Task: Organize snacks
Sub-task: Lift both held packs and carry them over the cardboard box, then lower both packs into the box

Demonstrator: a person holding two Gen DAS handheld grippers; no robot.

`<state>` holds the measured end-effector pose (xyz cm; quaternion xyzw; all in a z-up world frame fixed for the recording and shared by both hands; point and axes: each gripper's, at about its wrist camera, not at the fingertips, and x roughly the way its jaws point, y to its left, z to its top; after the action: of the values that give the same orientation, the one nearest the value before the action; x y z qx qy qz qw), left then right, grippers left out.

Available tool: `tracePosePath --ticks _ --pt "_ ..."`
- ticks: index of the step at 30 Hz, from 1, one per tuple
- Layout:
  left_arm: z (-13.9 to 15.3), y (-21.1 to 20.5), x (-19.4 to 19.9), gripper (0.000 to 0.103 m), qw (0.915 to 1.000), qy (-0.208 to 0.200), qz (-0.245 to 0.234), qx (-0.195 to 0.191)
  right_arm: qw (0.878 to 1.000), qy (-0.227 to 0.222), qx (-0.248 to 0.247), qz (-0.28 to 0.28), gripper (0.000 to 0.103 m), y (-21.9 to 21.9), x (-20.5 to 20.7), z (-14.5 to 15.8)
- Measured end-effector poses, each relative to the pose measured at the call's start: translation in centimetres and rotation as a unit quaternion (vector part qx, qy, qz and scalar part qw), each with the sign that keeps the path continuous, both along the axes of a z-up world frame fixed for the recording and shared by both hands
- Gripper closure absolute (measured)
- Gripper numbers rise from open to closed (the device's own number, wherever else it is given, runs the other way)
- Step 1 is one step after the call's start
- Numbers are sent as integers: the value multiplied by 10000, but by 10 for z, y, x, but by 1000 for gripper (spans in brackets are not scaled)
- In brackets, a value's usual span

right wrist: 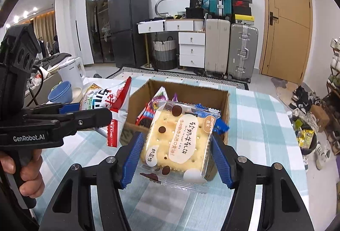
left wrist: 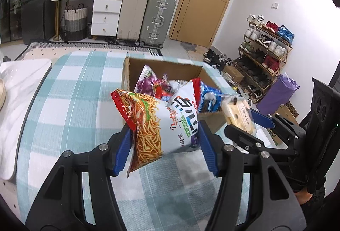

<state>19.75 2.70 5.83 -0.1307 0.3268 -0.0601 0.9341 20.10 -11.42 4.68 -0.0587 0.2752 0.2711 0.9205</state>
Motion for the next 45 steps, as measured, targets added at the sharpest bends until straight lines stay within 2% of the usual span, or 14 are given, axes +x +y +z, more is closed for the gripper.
tracePosePath --ticks 12,24,45 --pt "17 -3 34 47 9998 -128 -13 121 9998 -146 102 19 39 2 28 16" --pt "16 -5 80 46 9996 -108 -27 269 9996 -199 203 -7 39 8 58 23" --pt "-8 0 140 47 9992 95 68 391 10000 48 18 29 39 23 117 -2"
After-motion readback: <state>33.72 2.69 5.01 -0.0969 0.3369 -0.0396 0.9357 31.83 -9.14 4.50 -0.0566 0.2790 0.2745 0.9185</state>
